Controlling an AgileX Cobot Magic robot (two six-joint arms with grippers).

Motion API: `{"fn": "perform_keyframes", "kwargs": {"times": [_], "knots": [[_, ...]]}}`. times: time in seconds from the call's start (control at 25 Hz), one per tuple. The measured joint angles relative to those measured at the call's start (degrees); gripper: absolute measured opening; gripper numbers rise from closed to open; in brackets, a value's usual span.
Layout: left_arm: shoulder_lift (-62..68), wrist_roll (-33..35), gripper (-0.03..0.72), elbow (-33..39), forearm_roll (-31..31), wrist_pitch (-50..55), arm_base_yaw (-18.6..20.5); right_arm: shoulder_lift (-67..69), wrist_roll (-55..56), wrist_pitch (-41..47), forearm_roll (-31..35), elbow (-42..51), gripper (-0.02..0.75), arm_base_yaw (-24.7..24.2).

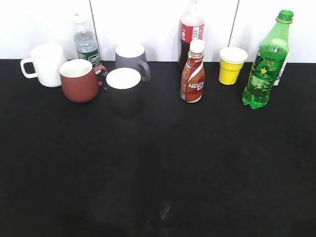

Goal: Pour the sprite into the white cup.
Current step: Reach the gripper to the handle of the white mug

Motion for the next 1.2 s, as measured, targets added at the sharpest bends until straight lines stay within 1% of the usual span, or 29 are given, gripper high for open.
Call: {"fn": "perform_keyframes", "kwargs": {"times": [0.28, 0.36, 0.44, 0.48, 0.56, 0.6, 0.68, 0.84, 0.92, 1.0, 1.08, 1.2], "knots": [[0.0, 0.0, 0.620, 0.0, 0.0, 0.0, 0.0, 0.0, 0.0, 0.0, 0.0, 0.0, 0.397, 0.0], [0.0, 0.0, 0.574, -0.7, 0.0, -1.4, 0.0, 0.0, 0.0, 0.0, 0.0, 0.0, 0.397, 0.0], [2.9, 0.0, 0.557, -2.1, 1.6, -16.1, 0.0, 0.0, 0.0, 0.0, 0.0, 0.0, 0.396, 0.0], [6.8, 0.0, 0.555, -2.2, 3.3, -23.6, 0.0, 0.0, 0.0, 0.0, 0.0, 0.0, 0.396, 0.0], [18.8, 0.0, 0.555, -1.4, 4.1, -41.8, 0.0, 0.0, 0.0, 0.0, 0.0, 0.0, 0.396, 0.0], [25.9, 0.0, 0.555, 0.1, 4.1, -53.7, 0.0, 0.0, 0.0, 0.0, 0.0, 0.0, 0.396, 0.0], [40.9, 0.0, 0.554, 2.7, 4.5, -73.1, 0.2, 0.0, 0.0, 0.0, 0.0, 0.0, 0.397, 0.0], [73.6, 0.0, 0.550, 3.5, 1.4, -100.6, 0.2, 0.0, 0.0, 0.1, 0.0, 0.0, 0.397, 0.0], [86.9, 0.0, 0.549, 3.5, -1.7, -108.8, 0.2, 0.0, 0.0, 0.1, 0.0, 0.0, 0.396, 0.0], [97.2, 0.0, 0.548, 2.7, -2.8, -114.9, 0.8, 0.0, 0.0, 0.1, 0.0, 0.0, 0.396, 0.0], [105.7, 0.0, 0.548, -2.1, -3.0, -116.9, 2.0, 0.0, 0.0, 0.1, 0.0, 0.0, 0.396, 0.0], [115.7, 0.0, 0.547, -12.0, -3.2, -116.9, 3.4, 0.0, 0.0, 0.0, 0.0, 0.0, 0.398, 0.0]]}}
